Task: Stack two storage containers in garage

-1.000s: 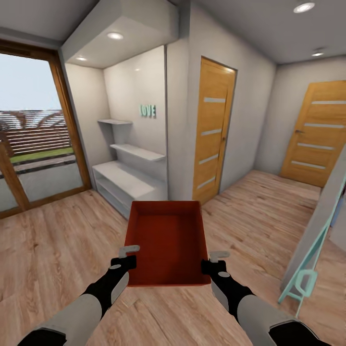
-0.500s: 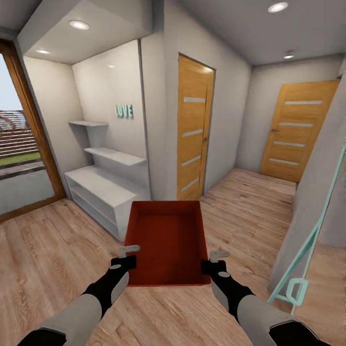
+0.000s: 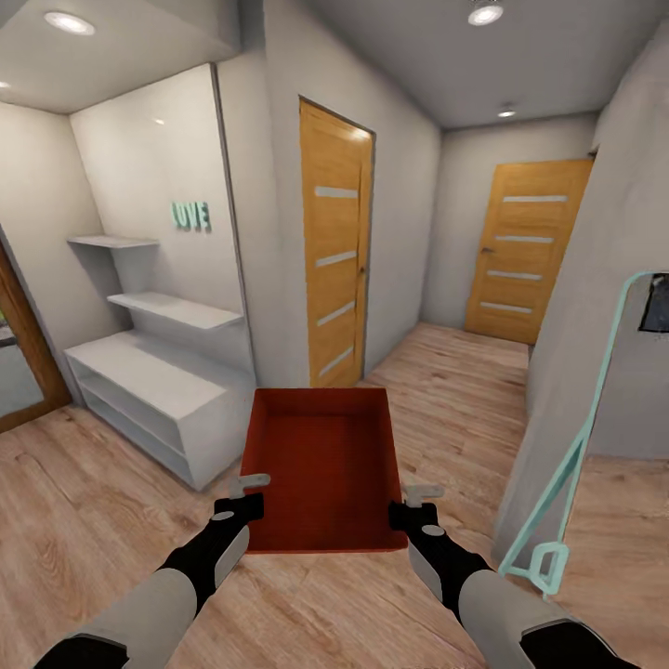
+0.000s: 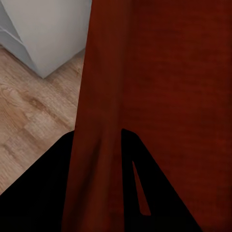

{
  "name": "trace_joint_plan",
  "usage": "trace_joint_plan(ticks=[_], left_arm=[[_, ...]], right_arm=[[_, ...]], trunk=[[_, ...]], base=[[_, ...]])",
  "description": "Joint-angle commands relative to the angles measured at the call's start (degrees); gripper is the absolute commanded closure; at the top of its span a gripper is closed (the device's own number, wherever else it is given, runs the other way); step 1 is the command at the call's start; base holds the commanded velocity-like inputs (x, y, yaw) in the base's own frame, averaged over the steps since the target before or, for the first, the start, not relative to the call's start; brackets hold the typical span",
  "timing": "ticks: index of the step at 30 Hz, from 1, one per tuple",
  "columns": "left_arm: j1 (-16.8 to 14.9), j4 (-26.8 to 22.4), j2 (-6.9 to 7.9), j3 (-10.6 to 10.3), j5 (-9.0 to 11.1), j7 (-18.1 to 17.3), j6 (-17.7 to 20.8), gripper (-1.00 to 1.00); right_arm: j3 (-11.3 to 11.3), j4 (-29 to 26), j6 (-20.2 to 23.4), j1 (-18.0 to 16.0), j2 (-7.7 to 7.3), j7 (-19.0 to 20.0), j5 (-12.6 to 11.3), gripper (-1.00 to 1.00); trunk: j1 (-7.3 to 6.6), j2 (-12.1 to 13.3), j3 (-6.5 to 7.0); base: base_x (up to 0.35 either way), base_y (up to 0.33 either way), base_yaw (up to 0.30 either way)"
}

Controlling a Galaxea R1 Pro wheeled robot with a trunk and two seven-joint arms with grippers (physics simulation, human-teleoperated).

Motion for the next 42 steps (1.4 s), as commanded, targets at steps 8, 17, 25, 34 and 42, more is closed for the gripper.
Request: trace_joint_plan(ticks=[8,17,25,34,42], left_arm=[[-0.1,-0.4,2.43,3.5,-1.0,1.1,0.5,1.00],[-0.1,-0.4,2.61,3.5,-1.0,0.8,0.4,1.00],[-0.1,-0.4,2.59,3.5,-1.0,0.8,0.4,1.00],[-0.1,-0.4,2.59,3.5,-1.0,0.8,0.4,1.00],[-0.1,-0.4,2.59,3.5,-1.0,0.8,0.4,1.00]], right_arm=[[0.4,0.2,-0.2,0.0,-0.01,-0.3,-1.0,1.00],[0.5,0.2,-0.2,0.0,-0.01,-0.3,-0.9,1.00],[0.4,0.2,-0.2,0.0,-0.01,-0.3,-1.0,1.00],[0.4,0.2,-0.2,0.0,-0.01,-0.3,-1.0,1.00],[0.4,0.2,-0.2,0.0,-0.01,-0.3,-0.9,1.00]], trunk=[[0.04,-0.1,-0.12],[0.04,-0.1,-0.12],[0.04,-0.1,-0.12],[0.04,-0.1,-0.12],[0.04,-0.1,-0.12]], base=[[0.002,0.000,-0.241],[0.190,0.000,-0.049],[0.318,0.000,-0.001],[0.321,0.000,0.000],[0.321,0.000,0.000]])
